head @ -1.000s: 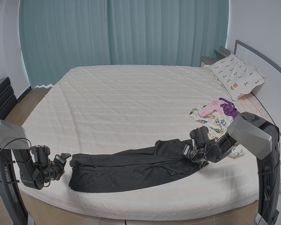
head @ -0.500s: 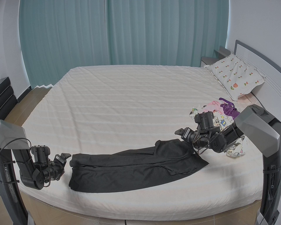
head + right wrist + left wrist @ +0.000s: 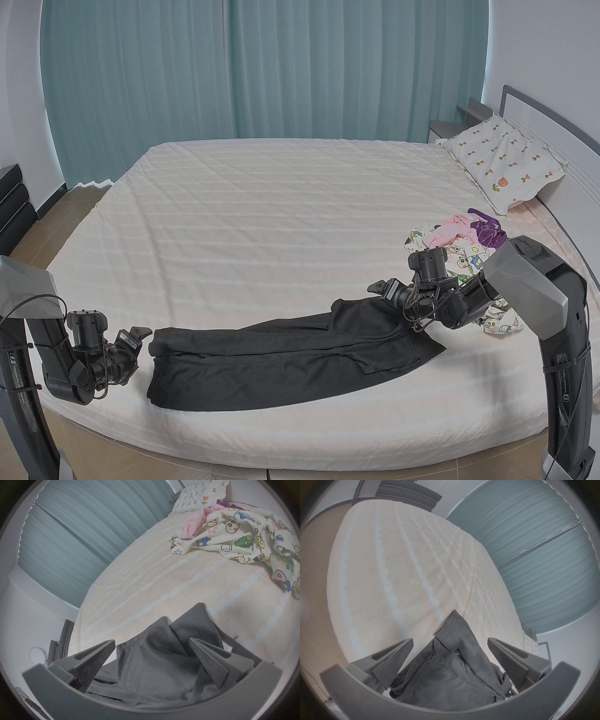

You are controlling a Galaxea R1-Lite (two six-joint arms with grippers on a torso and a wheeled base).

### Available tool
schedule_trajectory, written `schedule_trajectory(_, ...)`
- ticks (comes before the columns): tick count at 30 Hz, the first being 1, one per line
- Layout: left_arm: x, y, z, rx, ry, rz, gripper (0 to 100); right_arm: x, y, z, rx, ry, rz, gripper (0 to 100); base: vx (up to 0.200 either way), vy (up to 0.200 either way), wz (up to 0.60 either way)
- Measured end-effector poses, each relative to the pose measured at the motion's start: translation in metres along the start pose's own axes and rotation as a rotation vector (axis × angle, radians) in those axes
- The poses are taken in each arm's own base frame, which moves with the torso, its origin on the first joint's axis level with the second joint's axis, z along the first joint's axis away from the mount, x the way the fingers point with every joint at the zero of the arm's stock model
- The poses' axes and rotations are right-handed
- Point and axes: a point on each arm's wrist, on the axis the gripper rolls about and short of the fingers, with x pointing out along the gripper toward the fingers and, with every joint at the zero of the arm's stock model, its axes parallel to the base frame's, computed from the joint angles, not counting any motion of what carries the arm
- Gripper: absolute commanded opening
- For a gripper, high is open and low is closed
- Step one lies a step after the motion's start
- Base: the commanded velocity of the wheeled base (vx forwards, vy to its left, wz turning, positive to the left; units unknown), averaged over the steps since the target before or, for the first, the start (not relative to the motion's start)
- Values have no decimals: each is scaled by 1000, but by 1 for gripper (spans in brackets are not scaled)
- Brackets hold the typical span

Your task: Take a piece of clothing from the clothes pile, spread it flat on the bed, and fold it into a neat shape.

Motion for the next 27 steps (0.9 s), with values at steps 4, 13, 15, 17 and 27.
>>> schedule_trajectory(4,0,0,0,0,0,1,100,13,-5,-6,-6,20,-7,0,0,0,0)
schedule_trajectory(13,0,0,0,0,0,1,100,28,-20,-10,4,9,-26,0,0,0,0)
schedule_trajectory(15,0,0,0,0,0,1,100,29,-22,-6,7,-15,-20,0,0,0,0)
schedule_trajectory(17,0,0,0,0,0,2,100,29,-23,-3,10,-36,-20,0,0,0,0)
schedule_trajectory(27,0,0,0,-1,-1,2,100,28,-26,0,12,-60,-11,100,0,0,0)
